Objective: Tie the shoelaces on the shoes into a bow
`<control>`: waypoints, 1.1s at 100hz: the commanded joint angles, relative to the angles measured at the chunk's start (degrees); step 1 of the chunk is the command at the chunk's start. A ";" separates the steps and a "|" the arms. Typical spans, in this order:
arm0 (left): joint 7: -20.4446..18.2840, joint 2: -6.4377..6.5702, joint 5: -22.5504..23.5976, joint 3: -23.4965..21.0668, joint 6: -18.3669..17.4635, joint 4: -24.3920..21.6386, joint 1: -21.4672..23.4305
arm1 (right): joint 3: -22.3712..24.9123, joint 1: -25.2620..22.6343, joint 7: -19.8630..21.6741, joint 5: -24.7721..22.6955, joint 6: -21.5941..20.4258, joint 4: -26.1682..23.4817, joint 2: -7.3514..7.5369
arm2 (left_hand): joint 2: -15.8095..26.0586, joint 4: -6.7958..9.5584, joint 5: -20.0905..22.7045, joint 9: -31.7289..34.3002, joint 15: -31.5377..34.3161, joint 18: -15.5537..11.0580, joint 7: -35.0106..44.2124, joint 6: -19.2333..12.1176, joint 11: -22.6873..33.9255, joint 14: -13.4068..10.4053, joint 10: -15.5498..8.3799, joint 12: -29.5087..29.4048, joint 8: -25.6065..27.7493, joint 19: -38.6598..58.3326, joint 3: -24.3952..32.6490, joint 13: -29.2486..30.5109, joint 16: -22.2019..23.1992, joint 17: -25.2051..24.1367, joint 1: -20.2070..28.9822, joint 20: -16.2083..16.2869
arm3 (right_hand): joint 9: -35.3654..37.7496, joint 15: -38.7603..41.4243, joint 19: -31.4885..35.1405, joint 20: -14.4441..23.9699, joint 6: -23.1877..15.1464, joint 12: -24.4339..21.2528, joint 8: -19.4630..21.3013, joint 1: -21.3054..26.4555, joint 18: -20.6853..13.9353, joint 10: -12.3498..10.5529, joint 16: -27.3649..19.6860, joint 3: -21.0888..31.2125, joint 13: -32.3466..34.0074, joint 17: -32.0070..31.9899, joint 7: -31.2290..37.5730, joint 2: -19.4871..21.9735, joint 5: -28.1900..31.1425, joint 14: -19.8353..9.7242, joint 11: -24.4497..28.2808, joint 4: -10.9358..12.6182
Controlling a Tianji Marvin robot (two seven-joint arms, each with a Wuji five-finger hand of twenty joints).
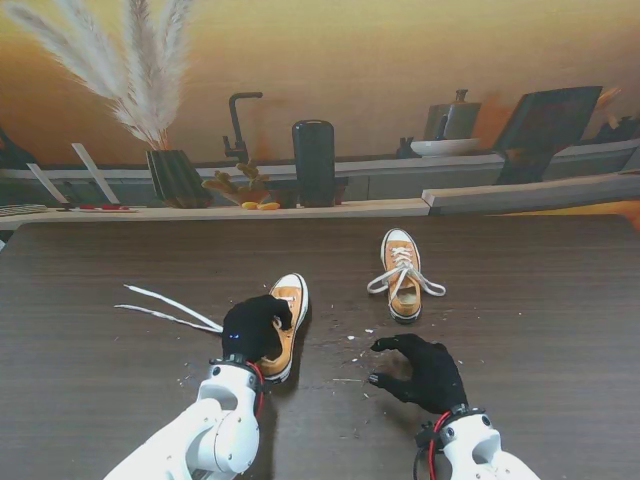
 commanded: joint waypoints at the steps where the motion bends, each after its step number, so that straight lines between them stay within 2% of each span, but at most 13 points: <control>1: -0.25 -0.64 0.42 0.95 0.87 -0.95 0.96 | 0.10 -0.28 0.71 0.19 -0.27 -0.25 0.01 | 2.91 1.36 2.64 7.93 0.80 -0.85 1.65 -2.02 11.58 -0.13 3.02 5.85 1.30 1.94 9.37 1.66 2.38 -0.72 5.35 1.01 | 1.19 -0.11 0.81 -0.60 -2.12 -0.37 -0.77 1.74 0.13 0.33 0.42 -2.70 0.30 -0.35 0.31 0.57 1.17 0.22 -0.41 1.52; 41: -1.75 -0.92 -2.83 2.76 -0.67 -0.59 2.70 | -0.02 -0.25 1.01 0.20 -0.23 -0.42 0.07 | 3.17 2.00 1.94 7.13 -2.17 1.64 -2.66 -0.92 8.55 0.31 4.26 6.10 -1.17 -1.17 8.40 0.76 2.02 -2.67 5.15 0.15 | 1.36 -0.09 0.88 -0.75 -2.16 -0.32 -0.78 1.73 0.16 0.35 0.42 -2.67 0.36 -0.31 0.39 0.42 1.41 0.21 -0.41 1.52; 50: -2.70 -0.67 -2.73 2.95 -0.58 -0.79 2.98 | 0.01 -0.30 1.09 0.26 -0.17 -0.48 0.07 | 2.97 2.89 -0.41 5.13 -5.84 4.44 -6.02 -0.80 5.64 -0.17 4.29 5.78 -2.91 -4.69 7.74 -0.89 1.69 -5.84 4.70 -0.65 | 1.34 -0.10 0.90 -0.78 -2.09 -0.33 -0.79 1.78 0.14 0.33 0.41 -2.62 0.37 -0.31 0.37 0.42 1.32 0.22 -0.45 1.52; 54: -3.76 -0.46 -2.72 2.93 -0.25 -1.20 3.22 | 0.04 -0.33 1.11 0.28 -0.17 -0.52 0.07 | 3.08 4.08 -2.97 3.04 -9.43 5.21 -8.25 -0.95 3.32 -0.60 4.22 6.15 -3.76 -6.51 6.97 -2.42 2.65 -8.67 4.07 0.27 | 1.35 -0.09 0.92 -0.79 -2.03 -0.33 -0.81 1.70 0.16 0.28 0.41 -2.66 0.37 -0.29 0.35 0.52 1.27 0.20 -0.46 1.51; 57: -4.86 -0.25 -2.75 2.88 0.09 -1.66 3.45 | 0.06 -0.36 1.10 0.28 -0.18 -0.54 0.06 | 3.45 5.93 -5.68 0.51 -13.02 5.21 -10.61 -0.82 0.75 -0.72 4.30 7.07 -4.57 -8.89 5.53 -4.45 3.95 -11.58 3.18 1.96 | 1.40 -0.09 0.92 -0.80 -2.10 -0.32 -0.80 1.70 0.15 0.38 0.41 -2.70 0.36 -0.32 0.35 0.51 1.31 0.23 -0.44 1.50; 61: -6.30 0.16 -2.35 2.82 0.71 -2.30 3.74 | 0.11 -0.41 1.07 0.30 -0.20 -0.57 0.05 | 4.22 7.47 -8.54 -2.37 -15.30 4.42 -13.00 -0.61 -1.17 -1.14 4.22 7.49 -5.44 -10.93 4.29 -6.97 4.42 -14.79 1.98 3.24 | 1.41 -0.08 0.95 -0.80 -2.08 -0.31 -0.81 1.72 0.20 0.29 0.42 -2.72 0.41 -0.29 0.34 0.51 1.27 0.22 -0.44 1.50; 65: -7.50 0.60 -1.53 2.71 1.12 -2.86 4.01 | 0.16 -0.46 1.02 0.33 -0.21 -0.60 0.04 | 6.05 10.08 -11.13 -5.60 -17.25 2.71 -15.37 -0.54 -3.54 -1.62 4.20 7.24 -6.36 -14.15 1.89 -10.16 4.20 -17.63 0.34 5.98 | 1.43 -0.12 0.93 -0.82 -2.05 -0.31 -0.81 1.76 0.16 0.35 0.41 -2.72 0.32 -0.32 0.34 0.48 1.26 0.23 -0.44 1.50; 70: -8.52 1.05 -0.56 2.52 1.22 -3.46 4.36 | 0.21 -0.52 0.93 0.31 -0.16 -0.63 0.03 | 10.27 16.34 -13.84 -10.35 -17.74 0.24 -18.54 -0.25 -5.85 -2.36 4.49 3.78 -7.76 -20.16 -1.81 -15.60 0.64 -21.12 -3.71 11.05 | 1.43 -0.11 0.94 -0.83 -2.09 -0.30 -0.82 1.83 0.21 0.33 0.41 -2.71 0.34 -0.32 0.34 0.42 1.25 0.18 -0.44 1.51; 72: -8.86 1.22 -0.15 2.42 1.24 -3.69 4.51 | 0.23 -0.54 0.91 0.28 -0.14 -0.65 0.03 | 11.55 18.50 -14.61 -11.97 -17.28 -0.98 -19.66 -0.02 -6.15 -2.82 4.61 2.30 -8.28 -22.37 -3.04 -17.42 -1.28 -21.96 -5.63 14.74 | 1.43 -0.07 0.96 -0.83 -2.15 -0.31 -0.82 1.80 0.17 0.39 0.42 -2.71 0.42 -0.28 0.34 0.44 1.25 0.24 -0.45 1.51; 74: -9.25 1.41 0.31 2.30 1.27 -3.97 4.68 | 0.26 -0.56 0.90 0.27 -0.14 -0.66 0.03 | 12.41 19.88 -15.27 -13.29 -17.04 -1.50 -20.74 0.21 -6.46 -3.27 4.62 0.48 -8.79 -24.19 -4.00 -18.91 -4.28 -22.61 -7.33 17.07 | 1.42 -0.08 0.96 -0.83 -2.16 -0.31 -0.82 1.80 0.14 0.28 0.42 -2.71 0.40 -0.28 0.34 0.45 1.26 0.22 -0.46 1.51; 78: -10.15 1.81 1.13 1.93 1.21 -4.67 5.11 | 0.31 -0.60 0.89 0.30 -0.14 -0.69 0.02 | 14.22 22.44 -16.59 -16.17 -18.59 -1.69 -23.10 0.68 -7.42 -3.38 4.71 -7.25 -9.92 -28.12 -6.99 -21.50 -8.53 -24.73 -10.67 17.79 | 1.45 -0.09 0.94 -0.85 -2.20 -0.30 -0.82 1.86 0.21 0.30 0.42 -2.68 0.38 -0.34 0.35 0.36 1.27 0.27 -0.45 1.52; 88: -10.78 2.33 2.46 0.82 0.48 -5.97 6.22 | 0.35 -0.66 0.88 0.29 -0.11 -0.74 0.02 | 14.50 22.57 -19.40 -20.12 -22.59 -1.38 -28.21 2.34 -10.40 -2.89 5.44 -11.11 -12.24 -34.48 -12.96 -25.02 -10.49 -28.10 -16.54 17.17 | 1.55 -0.09 0.96 -0.86 -2.18 -0.29 -0.83 1.86 0.19 0.28 0.42 -2.62 0.39 -0.29 0.36 0.28 1.28 0.19 -0.44 1.53; 110: -11.55 3.12 4.48 -2.61 -2.22 -10.28 9.38 | 0.20 -0.62 0.89 0.26 -0.33 -0.74 0.03 | 16.05 21.73 -22.34 -24.97 -35.55 0.25 -37.53 4.36 -19.48 -2.72 5.99 -19.05 -16.61 -53.42 -24.45 -28.30 -18.10 -31.60 -19.71 13.45 | 1.59 -0.08 0.99 -0.90 -2.30 -0.29 -0.85 1.92 0.18 0.21 0.43 -2.33 0.47 -0.21 0.36 -0.04 1.22 0.18 -0.45 1.54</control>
